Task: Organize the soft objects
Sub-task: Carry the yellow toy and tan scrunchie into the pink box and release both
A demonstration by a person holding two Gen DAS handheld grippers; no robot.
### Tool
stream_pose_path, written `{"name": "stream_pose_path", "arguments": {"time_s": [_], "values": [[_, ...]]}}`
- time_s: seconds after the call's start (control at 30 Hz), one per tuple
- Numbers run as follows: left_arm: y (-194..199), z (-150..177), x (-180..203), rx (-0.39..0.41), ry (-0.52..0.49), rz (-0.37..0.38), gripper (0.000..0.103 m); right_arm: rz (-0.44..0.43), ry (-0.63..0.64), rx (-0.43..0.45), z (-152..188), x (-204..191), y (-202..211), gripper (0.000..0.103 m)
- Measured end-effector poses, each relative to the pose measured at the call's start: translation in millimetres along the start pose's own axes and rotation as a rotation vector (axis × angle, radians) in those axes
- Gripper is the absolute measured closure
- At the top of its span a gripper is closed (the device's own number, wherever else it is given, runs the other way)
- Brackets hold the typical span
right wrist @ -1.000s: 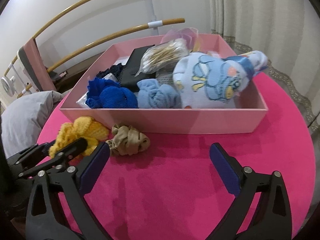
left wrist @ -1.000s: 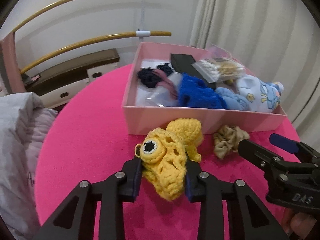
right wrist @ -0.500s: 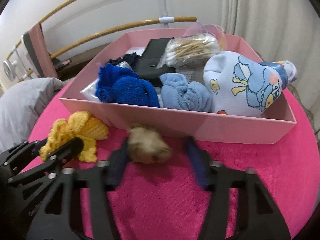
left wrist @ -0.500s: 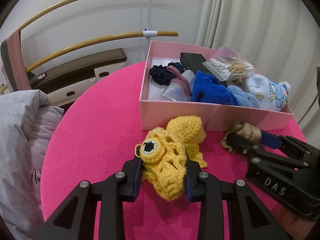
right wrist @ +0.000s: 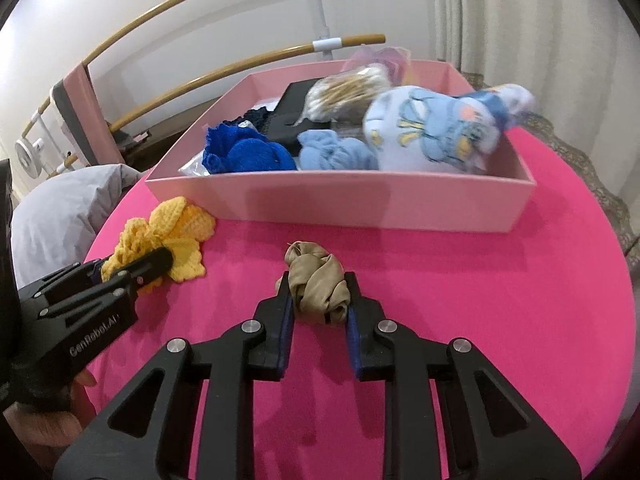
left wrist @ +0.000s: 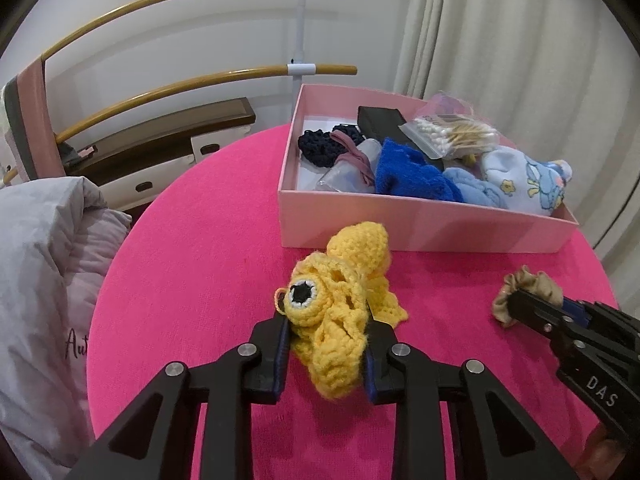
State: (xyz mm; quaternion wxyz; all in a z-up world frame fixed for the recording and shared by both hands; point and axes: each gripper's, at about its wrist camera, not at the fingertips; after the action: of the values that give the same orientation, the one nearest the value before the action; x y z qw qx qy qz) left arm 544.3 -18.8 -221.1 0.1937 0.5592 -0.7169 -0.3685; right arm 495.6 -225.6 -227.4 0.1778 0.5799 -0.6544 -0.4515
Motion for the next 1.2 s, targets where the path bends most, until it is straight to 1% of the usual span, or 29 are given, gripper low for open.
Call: {"name": "stream_pose_path", "arguments": {"time_s": [0.23, 0.57, 0.8, 1.0, 1.2], "values": [[28.4, 3.4, 6.1, 0.028, -0.002, -0.002, 0.08, -0.005, -0.018, 0.026, 5.9, 11.8, 24.1, 0.083], [94.1, 7.0, 19.5, 0.108, -0.022, -0.023, 0.08, -0.031, 0.002, 0.093, 6.7, -1.9, 61.6, 0.083], [130.1, 15.3, 21.1, 0.137, -0.021, -0.034, 0.08, -0.045, 0.021, 0.137, 9.2, -10.2, 91.4, 0.083], [149.5, 18.6, 22.0, 0.152, -0.02, -0.04, 0.079, -0.051, 0.033, 0.166, 10.9, -14.5, 110.9, 0.083], [159.8, 16.1, 19.6, 0.166, -0.018, -0.047, 0.08, -0.055, 0.047, 0.178, 9.1, -20.4, 117.2, 0.083]]}}
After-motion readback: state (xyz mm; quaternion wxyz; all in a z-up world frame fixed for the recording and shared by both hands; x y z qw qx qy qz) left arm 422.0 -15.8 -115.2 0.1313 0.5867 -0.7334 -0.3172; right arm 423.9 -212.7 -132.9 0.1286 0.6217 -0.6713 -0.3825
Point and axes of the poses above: each gripper's, at about its wrist camera, not at the fingertips, and y roughly against the way its jaws point, x to its right, z to its underside, and after that the axes turned 15 degrees about -y, right-handed
